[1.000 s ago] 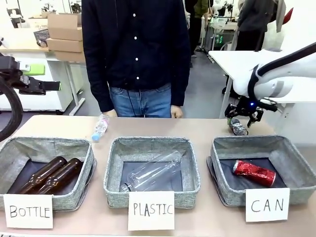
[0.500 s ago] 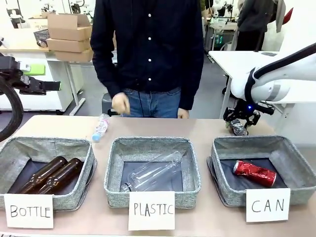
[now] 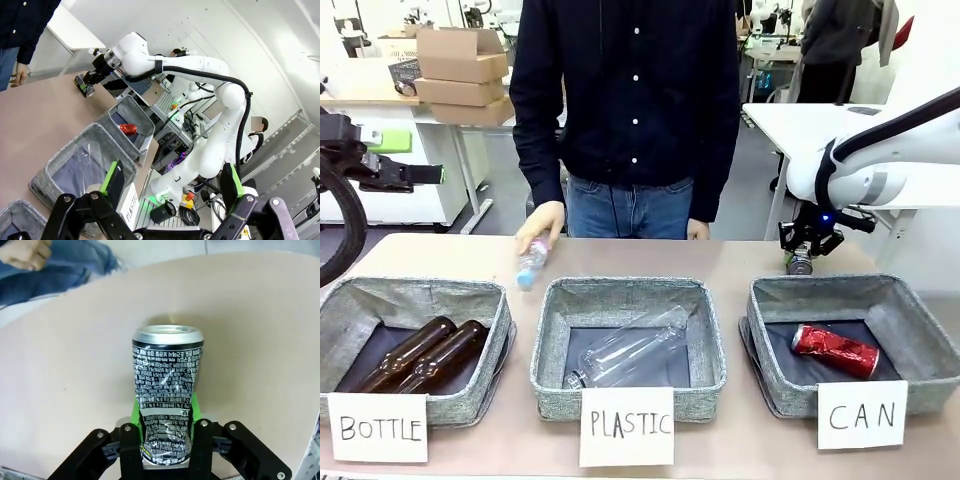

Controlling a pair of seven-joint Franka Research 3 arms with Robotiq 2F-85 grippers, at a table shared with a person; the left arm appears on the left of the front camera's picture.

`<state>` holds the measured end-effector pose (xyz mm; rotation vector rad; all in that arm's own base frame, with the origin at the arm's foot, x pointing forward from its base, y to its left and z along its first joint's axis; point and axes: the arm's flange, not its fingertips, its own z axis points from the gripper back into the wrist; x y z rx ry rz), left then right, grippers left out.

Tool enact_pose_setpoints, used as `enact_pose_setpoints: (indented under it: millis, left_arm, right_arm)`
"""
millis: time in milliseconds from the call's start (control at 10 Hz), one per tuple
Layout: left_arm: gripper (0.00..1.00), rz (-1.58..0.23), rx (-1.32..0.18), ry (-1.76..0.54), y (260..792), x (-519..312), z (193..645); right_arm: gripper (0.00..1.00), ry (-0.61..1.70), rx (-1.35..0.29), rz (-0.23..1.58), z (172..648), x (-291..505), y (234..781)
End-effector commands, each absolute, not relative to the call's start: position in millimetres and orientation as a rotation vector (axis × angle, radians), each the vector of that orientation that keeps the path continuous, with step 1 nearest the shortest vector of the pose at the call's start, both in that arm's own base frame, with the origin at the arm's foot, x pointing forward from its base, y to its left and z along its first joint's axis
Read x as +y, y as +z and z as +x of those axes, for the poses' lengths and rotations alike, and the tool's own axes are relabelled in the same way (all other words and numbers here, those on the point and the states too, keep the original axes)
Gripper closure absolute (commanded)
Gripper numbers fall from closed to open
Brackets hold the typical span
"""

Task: Sort the can waste into the basket.
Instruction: Pick up the can waste from the table and place it in the right Fabric basket.

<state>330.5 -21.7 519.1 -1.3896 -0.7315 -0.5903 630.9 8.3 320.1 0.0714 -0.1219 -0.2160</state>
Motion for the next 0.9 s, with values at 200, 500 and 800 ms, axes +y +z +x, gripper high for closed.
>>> enact_pose_setpoints:
  millis: [200,500,800]
  left_arm:
    - [0.0,-1.413,-0.734,-0.579,524.0,-23.0,328.8]
    - [0.0,-1.413,-0.734,-0.579,524.0,-23.0,328.8]
    - [0.0,-1.413,-0.734,-0.579,524.0,-23.0,328.8]
  right_arm:
    - [1.0,-0.234,-0.156,0.046,622.6,10.5,328.3]
    - [1.0,-0.155,-0.273,0.149,578.6,14.7,414.8]
    - [1.0,-0.026,-0.002,0.258,470.0,12.4,517.3]
